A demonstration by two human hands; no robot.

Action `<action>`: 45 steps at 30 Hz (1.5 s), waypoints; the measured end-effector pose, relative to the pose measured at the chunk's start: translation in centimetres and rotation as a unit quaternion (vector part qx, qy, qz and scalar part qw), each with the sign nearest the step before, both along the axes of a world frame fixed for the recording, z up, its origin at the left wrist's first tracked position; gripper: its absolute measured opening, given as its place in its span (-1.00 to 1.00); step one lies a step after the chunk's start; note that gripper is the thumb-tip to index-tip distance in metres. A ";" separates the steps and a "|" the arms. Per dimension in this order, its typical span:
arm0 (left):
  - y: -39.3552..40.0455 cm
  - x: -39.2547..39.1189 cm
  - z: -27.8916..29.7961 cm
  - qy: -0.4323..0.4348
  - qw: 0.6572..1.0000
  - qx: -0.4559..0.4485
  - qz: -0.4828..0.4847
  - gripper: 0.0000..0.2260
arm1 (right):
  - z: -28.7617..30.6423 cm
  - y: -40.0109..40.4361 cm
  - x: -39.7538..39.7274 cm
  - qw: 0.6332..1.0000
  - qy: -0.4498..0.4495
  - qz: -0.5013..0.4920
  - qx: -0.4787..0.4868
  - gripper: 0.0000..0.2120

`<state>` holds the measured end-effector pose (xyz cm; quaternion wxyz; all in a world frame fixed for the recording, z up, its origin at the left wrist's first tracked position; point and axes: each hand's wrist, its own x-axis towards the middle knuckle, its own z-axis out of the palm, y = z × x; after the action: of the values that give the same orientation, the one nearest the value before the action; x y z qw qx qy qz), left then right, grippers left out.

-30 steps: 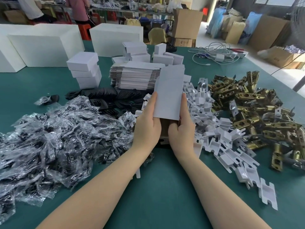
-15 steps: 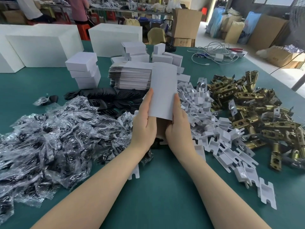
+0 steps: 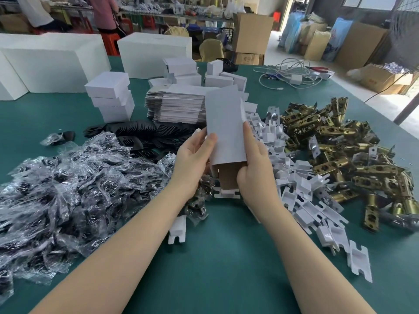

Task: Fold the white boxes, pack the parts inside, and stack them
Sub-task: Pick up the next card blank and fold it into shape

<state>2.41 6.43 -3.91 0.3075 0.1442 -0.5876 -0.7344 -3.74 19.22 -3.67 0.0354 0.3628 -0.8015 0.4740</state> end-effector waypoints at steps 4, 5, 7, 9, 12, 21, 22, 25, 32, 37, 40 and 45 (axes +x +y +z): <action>-0.7 0.0 -0.2 -0.011 0.998 0.063 -0.026 -0.91 | -0.3 -0.1 0.0 0.998 0.026 0.004 0.063 -0.22; -0.8 0.0 -0.3 -0.014 0.997 0.074 -0.022 -0.91 | -0.2 0.0 0.0 0.997 0.028 0.011 0.068 -0.22; -1.0 0.0 -0.3 -0.014 0.995 0.093 -0.017 -0.89 | 0.0 0.3 -0.1 0.997 0.018 0.052 0.060 -0.22; -1.2 -0.1 -0.3 -0.008 0.994 0.104 -0.024 -0.88 | 0.0 0.6 -0.1 0.993 -0.035 0.106 0.028 -0.19; -1.3 -0.2 -0.5 -0.005 0.994 0.102 -0.036 -0.87 | 0.3 0.9 -0.2 0.975 -0.151 0.148 -0.069 -0.35; -0.5 -0.4 -0.4 -0.011 0.996 0.034 -0.079 -0.84 | 0.2 0.9 -1.7 0.957 -0.239 -0.017 -0.165 -0.81; -0.5 -0.4 -0.4 -0.009 0.996 0.040 -0.081 -0.85 | 0.1 0.9 -1.8 0.958 -0.232 -0.020 -0.166 -0.77; -0.4 -0.4 -0.2 0.002 0.993 0.074 -0.095 -0.85 | 0.1 0.8 -1.7 0.958 -0.228 -0.033 -0.169 -0.66; 0.2 -0.5 -0.4 0.005 0.991 0.088 -0.099 -0.84 | 0.4 1.1 -1.8 0.922 -0.330 -0.035 -0.199 -0.72; 0.2 -0.6 -0.5 -0.007 0.992 0.068 -0.104 -0.85 | 0.4 0.9 -1.6 0.937 -0.283 -0.055 -0.199 -0.63; 0.7 -0.8 -0.5 -0.014 0.990 0.047 -0.129 -0.86 | 0.5 1.0 -1.6 0.963 -0.192 -0.097 -0.161 -0.52; 0.9 -0.9 -0.5 -0.012 0.990 0.057 -0.132 -0.85 | 0.6 1.3 -1.9 0.970 -0.157 -0.108 -0.151 -0.45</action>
<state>1.48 7.36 -4.41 0.1919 0.0916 -0.5621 -0.7993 -5.59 20.48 -3.03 0.0141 0.1854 -0.7505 0.6341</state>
